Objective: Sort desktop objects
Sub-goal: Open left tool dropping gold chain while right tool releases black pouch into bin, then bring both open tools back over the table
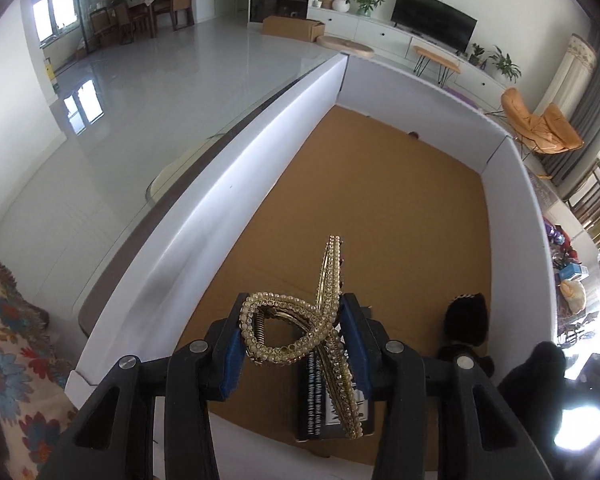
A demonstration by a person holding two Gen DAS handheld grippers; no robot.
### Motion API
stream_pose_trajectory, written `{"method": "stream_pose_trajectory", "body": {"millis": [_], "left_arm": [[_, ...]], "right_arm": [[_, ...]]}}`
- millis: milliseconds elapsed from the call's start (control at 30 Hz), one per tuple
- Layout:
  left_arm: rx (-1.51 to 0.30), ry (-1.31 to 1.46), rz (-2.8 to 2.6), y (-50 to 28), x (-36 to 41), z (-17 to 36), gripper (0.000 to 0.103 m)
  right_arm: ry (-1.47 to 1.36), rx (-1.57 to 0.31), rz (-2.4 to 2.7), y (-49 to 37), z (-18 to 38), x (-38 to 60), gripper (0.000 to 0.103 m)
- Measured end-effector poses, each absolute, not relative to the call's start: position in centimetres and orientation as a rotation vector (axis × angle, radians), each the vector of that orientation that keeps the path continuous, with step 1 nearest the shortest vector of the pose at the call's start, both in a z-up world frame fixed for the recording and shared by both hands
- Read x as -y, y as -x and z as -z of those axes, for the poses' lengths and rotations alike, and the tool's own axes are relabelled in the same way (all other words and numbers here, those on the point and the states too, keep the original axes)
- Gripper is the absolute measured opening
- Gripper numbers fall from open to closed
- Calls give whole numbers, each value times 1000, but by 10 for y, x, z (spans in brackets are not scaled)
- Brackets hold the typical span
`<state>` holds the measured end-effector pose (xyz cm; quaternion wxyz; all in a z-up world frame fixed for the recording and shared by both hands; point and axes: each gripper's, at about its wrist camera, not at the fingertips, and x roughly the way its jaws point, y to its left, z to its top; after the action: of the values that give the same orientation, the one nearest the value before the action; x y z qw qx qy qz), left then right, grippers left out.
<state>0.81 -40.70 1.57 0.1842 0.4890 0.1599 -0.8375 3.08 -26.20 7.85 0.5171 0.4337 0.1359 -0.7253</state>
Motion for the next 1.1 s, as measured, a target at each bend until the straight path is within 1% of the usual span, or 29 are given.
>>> {"method": "stream_pose_trajectory", "body": {"millis": [33, 67, 100, 133, 167, 267, 300, 333, 400, 433, 500, 567, 600, 633, 667, 733, 767, 867, 1000, 1100], "left_arm": [[-451, -1389, 2344, -9, 409, -13, 46], [-446, -1393, 2328, -10, 411, -10, 54], [-438, -1386, 2320, -12, 411, -10, 62], [-426, -1366, 2319, -14, 409, -12, 76], [-409, -1332, 2325, -16, 406, -17, 80], [-380, -1232, 2380, -24, 389, -36, 80], [-378, -1199, 2415, -26, 380, -45, 80], [-375, -1170, 2455, -27, 367, -54, 80], [-364, -1125, 2563, -25, 334, -71, 80], [-358, -1110, 2627, -24, 314, -80, 80], [-355, -1099, 2761, -21, 270, -96, 84], [-362, -1102, 2897, -18, 222, -106, 94], [-368, -1114, 2964, -16, 197, -108, 97], [-376, -1136, 3015, -13, 175, -107, 103], [-388, -1176, 3055, -10, 153, -103, 103], [-409, -1296, 3095, 0, 115, -82, 103], [-391, -1357, 3090, 5, 97, -67, 103], [-218, -1487, 2996, 27, 56, -9, 103], [2, -1481, 2895, 51, 34, 46, 103], [76, -1449, 2860, 64, 32, 63, 103]], "right_arm": [[-1069, -332, 1723, -32, -69, 271, 46], [-1105, -341, 1695, -31, -59, 280, 55], [-1142, -353, 1683, -29, -49, 286, 74], [-1155, -354, 1690, -27, -44, 288, 77], [-1143, -335, 1698, -26, -45, 285, 77], [-1069, -236, 1727, -22, -66, 260, 78], [-1024, -207, 1755, -22, -76, 245, 85], [-974, -185, 1798, -22, -87, 225, 95], [-880, -148, 1922, -24, -100, 179, 103], [-845, -129, 1988, -24, -102, 154, 103], [-830, -103, 2122, -21, -95, 101, 103], [-865, -97, 2266, -17, -75, 42, 103], [-899, -98, 2336, -14, -63, 14, 103], [-937, -102, 2405, -12, -51, -14, 103], [-990, -116, 2466, -8, -38, -43, 103], [-1118, -150, 2537, 1, -16, -90, 103], [-1179, -152, 2554, 5, -7, -112, 103], [-1324, -119, 2569, 18, 19, -159, 103], [-1346, -69, 2570, 21, 35, -176, 103], [-1336, -62, 2546, 25, 39, -174, 103]]}}
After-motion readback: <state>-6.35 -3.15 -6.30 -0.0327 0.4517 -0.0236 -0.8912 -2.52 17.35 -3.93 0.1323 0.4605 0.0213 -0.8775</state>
